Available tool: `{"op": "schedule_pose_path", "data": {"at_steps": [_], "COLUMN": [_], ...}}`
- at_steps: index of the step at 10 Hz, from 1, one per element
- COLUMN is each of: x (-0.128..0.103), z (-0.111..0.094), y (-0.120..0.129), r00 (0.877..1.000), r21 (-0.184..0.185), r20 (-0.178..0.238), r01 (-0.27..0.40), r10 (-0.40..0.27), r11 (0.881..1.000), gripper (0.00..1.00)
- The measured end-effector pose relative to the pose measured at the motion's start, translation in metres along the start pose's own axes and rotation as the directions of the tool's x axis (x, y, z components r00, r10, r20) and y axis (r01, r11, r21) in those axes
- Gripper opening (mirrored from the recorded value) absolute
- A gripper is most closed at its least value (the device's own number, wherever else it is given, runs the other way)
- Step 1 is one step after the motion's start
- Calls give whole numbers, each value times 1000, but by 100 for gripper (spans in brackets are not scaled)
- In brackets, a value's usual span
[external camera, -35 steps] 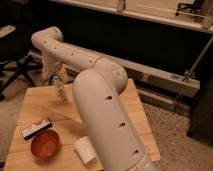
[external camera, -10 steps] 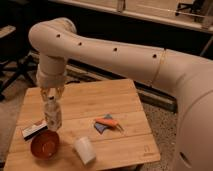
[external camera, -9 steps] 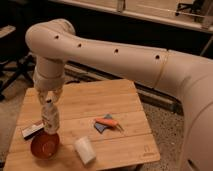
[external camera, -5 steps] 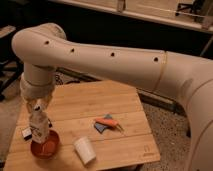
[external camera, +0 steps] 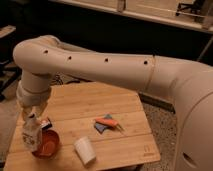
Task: Place the bottle in the ceramic bowl
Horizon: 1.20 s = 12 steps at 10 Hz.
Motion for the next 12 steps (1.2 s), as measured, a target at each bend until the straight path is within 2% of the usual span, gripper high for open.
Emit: {"op": "schedule_pose_path", "data": {"at_steps": [2, 5, 8, 12], "x": [2, 25, 33, 29], "z": [13, 32, 40, 44], "y": [8, 28, 35, 55], "r00": [1000, 999, 997, 997], "r21": [2, -17, -29, -71], "r20": [2, -45, -67, -68], "r01": [-5, -28, -32, -51], "r10": [5, 27, 30, 46], "r11": [1000, 999, 999, 996], "gripper": [33, 33, 33, 33]}}
